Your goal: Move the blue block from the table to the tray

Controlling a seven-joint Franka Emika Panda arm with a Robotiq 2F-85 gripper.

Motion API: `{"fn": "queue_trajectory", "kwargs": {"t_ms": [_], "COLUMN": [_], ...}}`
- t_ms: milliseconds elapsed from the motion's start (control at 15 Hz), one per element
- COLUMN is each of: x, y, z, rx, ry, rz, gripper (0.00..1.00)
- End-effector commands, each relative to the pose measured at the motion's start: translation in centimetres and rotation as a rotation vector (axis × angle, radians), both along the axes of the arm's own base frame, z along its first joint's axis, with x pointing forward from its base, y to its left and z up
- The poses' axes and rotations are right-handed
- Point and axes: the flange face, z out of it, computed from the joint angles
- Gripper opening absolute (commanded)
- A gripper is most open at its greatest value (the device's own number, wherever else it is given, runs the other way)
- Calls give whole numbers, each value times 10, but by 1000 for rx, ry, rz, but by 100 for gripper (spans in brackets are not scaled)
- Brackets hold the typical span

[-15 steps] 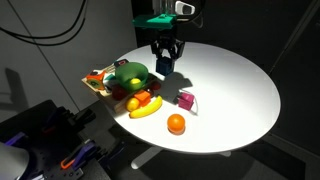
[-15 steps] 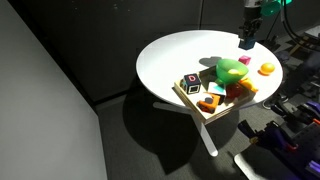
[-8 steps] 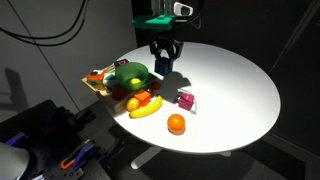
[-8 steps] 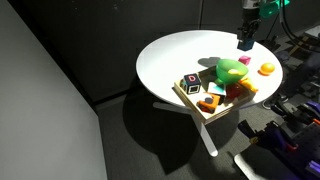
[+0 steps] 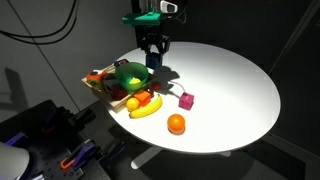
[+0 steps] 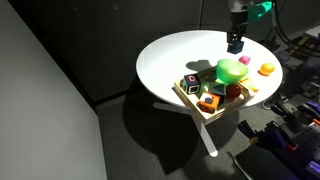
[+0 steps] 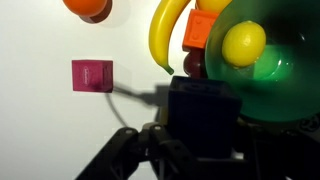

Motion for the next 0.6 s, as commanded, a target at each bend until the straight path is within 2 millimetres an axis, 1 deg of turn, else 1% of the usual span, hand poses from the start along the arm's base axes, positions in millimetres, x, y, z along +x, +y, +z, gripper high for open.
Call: {"fn": "queue_trajectory", "kwargs": {"t_ms": [0,267,533], "x": [-8,-14,-25], "y": [24,52,84], "z": [10,13,14], "rx": [-48,-90,-117], "ry": [4,8,11], "rz": [71,158,254], "gripper": [30,30,30]}}
